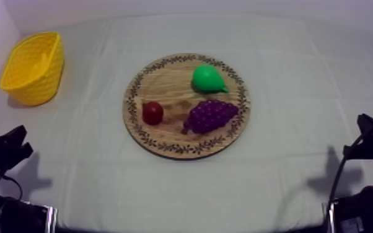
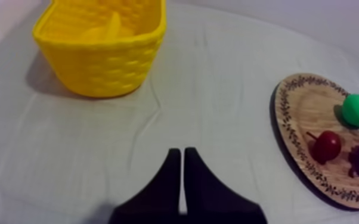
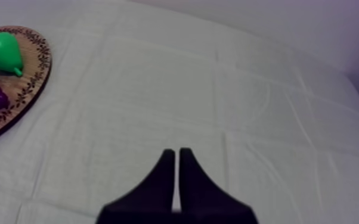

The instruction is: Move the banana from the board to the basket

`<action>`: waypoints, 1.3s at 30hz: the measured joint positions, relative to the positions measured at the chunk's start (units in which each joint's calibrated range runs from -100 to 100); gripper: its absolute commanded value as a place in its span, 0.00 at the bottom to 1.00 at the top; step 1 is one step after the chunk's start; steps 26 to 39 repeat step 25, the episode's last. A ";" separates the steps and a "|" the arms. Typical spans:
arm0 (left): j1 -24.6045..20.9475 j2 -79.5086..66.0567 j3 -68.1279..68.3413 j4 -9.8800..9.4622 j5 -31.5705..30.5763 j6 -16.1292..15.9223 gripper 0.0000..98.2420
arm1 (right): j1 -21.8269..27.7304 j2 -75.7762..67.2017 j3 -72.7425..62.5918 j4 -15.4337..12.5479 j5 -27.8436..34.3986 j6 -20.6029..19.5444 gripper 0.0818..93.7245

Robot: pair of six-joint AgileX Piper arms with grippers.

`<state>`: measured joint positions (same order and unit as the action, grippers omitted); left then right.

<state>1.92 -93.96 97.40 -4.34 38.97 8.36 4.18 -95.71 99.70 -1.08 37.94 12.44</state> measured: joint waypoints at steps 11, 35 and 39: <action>0.66 -5.77 2.02 2.42 -5.32 2.80 0.00 | 0.00 0.00 0.00 0.00 0.00 0.00 0.01; 0.70 -6.04 2.12 2.47 -5.58 2.96 0.00 | 0.00 0.00 0.00 0.00 0.00 0.01 0.01; 0.70 -6.04 2.12 2.47 -5.58 2.96 0.00 | 0.00 0.00 0.00 0.00 0.00 0.01 0.01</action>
